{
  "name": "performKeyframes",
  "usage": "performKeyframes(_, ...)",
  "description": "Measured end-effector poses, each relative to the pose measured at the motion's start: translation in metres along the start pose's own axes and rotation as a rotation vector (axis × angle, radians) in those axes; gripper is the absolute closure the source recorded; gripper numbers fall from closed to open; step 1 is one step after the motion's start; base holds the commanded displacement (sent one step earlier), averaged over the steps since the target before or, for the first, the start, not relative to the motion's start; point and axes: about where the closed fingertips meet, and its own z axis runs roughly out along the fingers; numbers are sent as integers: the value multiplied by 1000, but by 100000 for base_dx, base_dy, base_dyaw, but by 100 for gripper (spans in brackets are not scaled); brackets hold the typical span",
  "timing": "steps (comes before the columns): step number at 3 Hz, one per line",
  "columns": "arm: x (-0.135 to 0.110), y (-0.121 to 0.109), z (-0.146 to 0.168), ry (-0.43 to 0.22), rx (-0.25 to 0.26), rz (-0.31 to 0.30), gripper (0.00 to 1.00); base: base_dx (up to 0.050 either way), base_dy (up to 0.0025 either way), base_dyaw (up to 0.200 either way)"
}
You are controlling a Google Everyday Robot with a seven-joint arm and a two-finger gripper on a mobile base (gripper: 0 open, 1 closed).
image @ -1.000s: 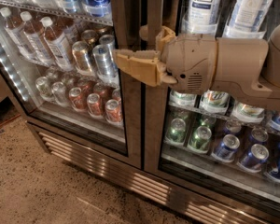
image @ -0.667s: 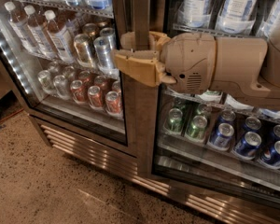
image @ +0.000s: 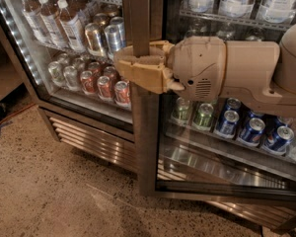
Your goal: Open right fridge door
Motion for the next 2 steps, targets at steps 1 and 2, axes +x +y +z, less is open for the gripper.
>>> performKeyframes(1, 0, 0, 0, 0, 0, 0, 100, -5000, 1, -7)
performKeyframes(2, 0, 0, 0, 0, 0, 0, 100, -5000, 0, 3)
